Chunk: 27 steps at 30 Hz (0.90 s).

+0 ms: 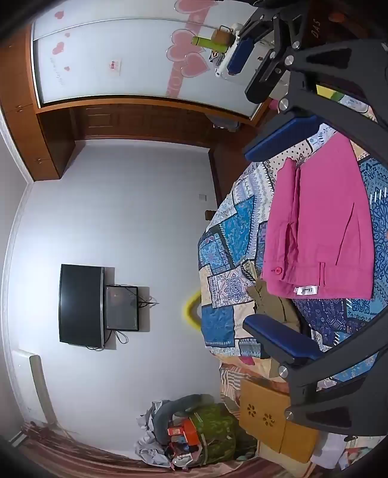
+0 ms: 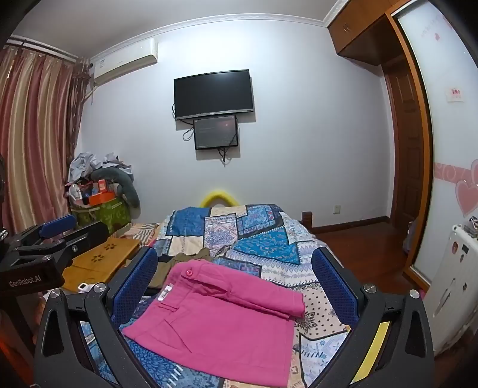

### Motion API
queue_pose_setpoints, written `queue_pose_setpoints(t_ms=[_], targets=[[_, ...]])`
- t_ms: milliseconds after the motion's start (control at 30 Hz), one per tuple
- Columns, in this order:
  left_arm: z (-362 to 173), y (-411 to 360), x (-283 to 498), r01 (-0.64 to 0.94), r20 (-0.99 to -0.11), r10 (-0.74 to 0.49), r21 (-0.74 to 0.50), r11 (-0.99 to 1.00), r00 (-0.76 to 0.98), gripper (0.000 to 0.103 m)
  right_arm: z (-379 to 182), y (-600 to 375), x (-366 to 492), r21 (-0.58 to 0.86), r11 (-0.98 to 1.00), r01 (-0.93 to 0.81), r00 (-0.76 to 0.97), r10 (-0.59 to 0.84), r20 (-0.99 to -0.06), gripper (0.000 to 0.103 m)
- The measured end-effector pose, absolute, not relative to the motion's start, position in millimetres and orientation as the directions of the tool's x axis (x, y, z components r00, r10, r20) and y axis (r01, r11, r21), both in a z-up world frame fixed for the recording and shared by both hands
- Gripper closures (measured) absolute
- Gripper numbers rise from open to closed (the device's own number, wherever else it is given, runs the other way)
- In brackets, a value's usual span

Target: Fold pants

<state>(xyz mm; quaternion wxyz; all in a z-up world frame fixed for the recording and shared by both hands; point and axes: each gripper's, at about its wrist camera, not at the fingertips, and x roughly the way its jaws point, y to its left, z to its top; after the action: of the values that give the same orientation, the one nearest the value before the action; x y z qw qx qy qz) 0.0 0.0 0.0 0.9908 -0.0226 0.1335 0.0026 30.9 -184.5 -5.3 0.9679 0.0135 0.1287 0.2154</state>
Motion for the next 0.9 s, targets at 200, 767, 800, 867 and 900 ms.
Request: queue_pose_setpoints(t_ms=[200,767,800,867,900], targets=[[0.8,-2.5,-1.2,-0.01,-0.263,0.003,-0.026,1.0,0.965,0.0,-5.8,-185.2,31.5,0.084,0.905,-0.417,0.873,0.424,-0.241,0.001],[-1.2,-0.2,1.2,-0.022,-0.266,0.011,-0.038,0.999,0.964,0.0,-5.3,-185.1,31.7,0.09,0.906,-0.414,0.873,0.423,-0.242,0.0],[-1.7,0.2,1.6,-0.023,-0.267,0.012,-0.039,0.999,0.964,0.0,-5.3,-185.2,31.7,0.09,0.906,-0.415,0.873,0.424,-0.242,0.0],[-2.3,1.5,2.1,-0.025,-0.269,0.013,-0.04,0.999,0.963,0.0,-5.2,-185.5,31.6,0.09,0.906,-0.415,0.873,0.424,-0.241,0.001],[-2.9,1.0,2.8,-0.025,-0.27,0.013,-0.04,0.999,0.963,0.0,-5.1,-185.6,31.6,0.09,0.906,-0.414,0.873,0.423,-0.241,0.001]])
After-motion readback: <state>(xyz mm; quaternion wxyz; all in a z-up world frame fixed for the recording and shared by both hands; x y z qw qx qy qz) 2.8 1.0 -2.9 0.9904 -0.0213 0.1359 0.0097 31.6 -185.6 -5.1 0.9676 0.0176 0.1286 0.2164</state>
